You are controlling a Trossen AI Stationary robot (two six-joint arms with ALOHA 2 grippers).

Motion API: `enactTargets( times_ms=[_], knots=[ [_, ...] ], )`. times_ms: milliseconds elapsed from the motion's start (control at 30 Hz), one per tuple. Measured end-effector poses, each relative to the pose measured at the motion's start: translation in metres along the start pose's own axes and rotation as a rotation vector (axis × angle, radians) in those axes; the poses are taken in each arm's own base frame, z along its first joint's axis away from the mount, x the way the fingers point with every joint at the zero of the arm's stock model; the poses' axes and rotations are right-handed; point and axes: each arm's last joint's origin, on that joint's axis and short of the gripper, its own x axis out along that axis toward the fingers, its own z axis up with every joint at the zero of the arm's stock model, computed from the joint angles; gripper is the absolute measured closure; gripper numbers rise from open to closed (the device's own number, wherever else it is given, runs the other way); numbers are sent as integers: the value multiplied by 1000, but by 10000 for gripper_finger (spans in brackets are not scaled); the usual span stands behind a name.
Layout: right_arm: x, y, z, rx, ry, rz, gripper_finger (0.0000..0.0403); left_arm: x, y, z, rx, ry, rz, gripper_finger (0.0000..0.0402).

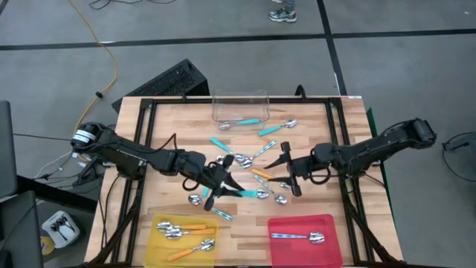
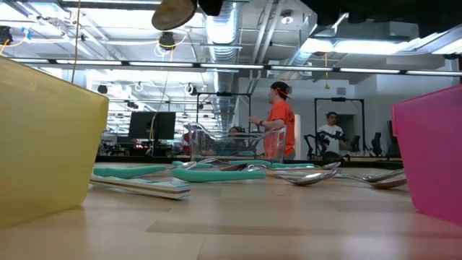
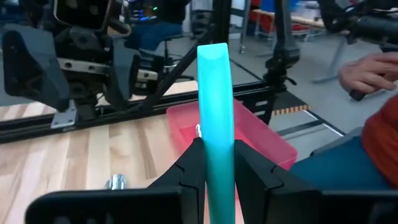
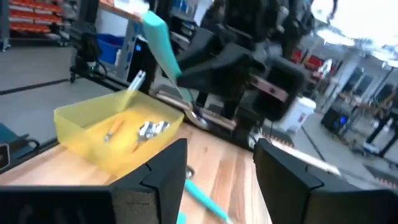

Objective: Sort silverware by color (type)
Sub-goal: Put the blue spoon into the transparent bin

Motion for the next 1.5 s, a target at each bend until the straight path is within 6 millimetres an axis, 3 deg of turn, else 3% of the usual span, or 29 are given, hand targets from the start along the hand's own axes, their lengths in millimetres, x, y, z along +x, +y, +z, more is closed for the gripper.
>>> enactTargets(
  times_ms=[300, 600, 833, 1000, 1500],
  knots=[
    [23, 16, 3, -174, -120, 13, 159, -3, 13, 0, -66, -4, -73, 360],
    [57, 8, 19, -140, -141, -13, 158, -3, 13, 1, -63, -12, -94, 360],
    [74, 10, 24, -131, -86, 74, 158, -4, 12, 1, -63, -8, -130, 360],
    [78, 12, 21, -128, 10, 118, 158, -4, 12, 1, -72, -10, -148, 360],
    [77, 21, 39, -155, -113, 154, 166, -6, 20, 0, -94, -3, -122, 360]
  ],
)
